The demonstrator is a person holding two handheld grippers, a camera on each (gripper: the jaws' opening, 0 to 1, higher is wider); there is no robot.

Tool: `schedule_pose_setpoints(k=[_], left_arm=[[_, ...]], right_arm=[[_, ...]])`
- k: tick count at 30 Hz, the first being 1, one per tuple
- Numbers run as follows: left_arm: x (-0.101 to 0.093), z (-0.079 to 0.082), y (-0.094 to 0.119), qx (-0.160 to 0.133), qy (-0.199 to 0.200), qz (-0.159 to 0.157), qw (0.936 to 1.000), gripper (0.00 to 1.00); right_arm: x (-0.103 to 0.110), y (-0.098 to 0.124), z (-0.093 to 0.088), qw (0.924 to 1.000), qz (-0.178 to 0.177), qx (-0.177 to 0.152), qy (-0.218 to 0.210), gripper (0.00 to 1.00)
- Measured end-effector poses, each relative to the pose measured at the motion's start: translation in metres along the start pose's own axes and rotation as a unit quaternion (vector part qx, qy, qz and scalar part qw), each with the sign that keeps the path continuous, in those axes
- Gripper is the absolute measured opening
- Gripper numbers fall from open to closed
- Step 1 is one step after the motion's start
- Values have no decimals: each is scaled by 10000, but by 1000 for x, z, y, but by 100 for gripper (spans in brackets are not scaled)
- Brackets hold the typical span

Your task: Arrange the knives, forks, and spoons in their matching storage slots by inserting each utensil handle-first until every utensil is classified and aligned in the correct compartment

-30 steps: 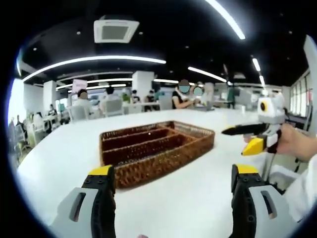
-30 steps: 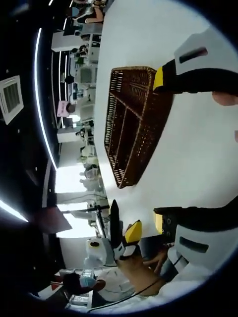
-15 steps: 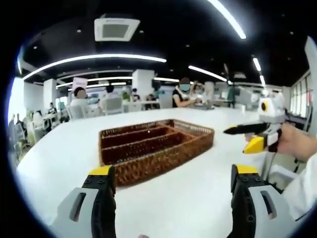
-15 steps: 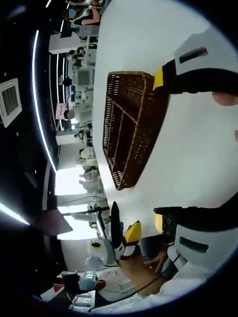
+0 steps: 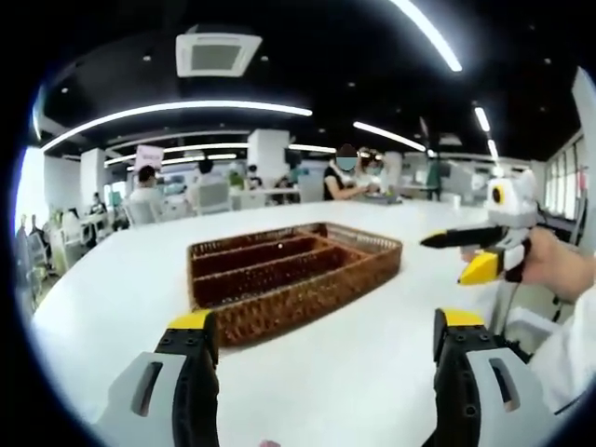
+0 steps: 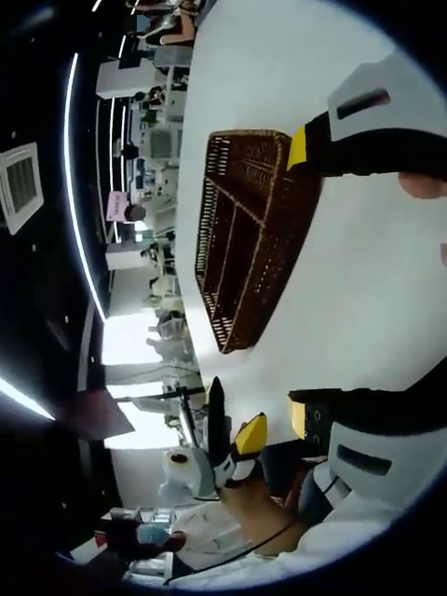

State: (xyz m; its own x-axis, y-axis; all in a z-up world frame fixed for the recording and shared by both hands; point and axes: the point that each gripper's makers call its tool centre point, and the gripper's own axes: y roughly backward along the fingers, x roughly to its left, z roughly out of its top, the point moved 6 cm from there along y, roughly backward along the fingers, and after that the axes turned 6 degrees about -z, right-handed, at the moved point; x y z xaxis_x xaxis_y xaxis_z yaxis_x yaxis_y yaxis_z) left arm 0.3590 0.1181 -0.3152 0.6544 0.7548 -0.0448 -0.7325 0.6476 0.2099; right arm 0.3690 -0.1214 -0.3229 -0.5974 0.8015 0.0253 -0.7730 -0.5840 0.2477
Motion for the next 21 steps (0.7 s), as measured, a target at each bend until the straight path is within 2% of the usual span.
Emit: schedule_pose_setpoints(k=[7, 21], left_arm=[[2, -1, 2, 5, 8, 12, 10000, 97], [2, -3, -1, 20, 36, -4, 10000, 97]], right_arm=[[6, -5, 0, 10000, 66, 39, 53, 98], [4, -8, 0, 9999, 91, 58, 22, 98]])
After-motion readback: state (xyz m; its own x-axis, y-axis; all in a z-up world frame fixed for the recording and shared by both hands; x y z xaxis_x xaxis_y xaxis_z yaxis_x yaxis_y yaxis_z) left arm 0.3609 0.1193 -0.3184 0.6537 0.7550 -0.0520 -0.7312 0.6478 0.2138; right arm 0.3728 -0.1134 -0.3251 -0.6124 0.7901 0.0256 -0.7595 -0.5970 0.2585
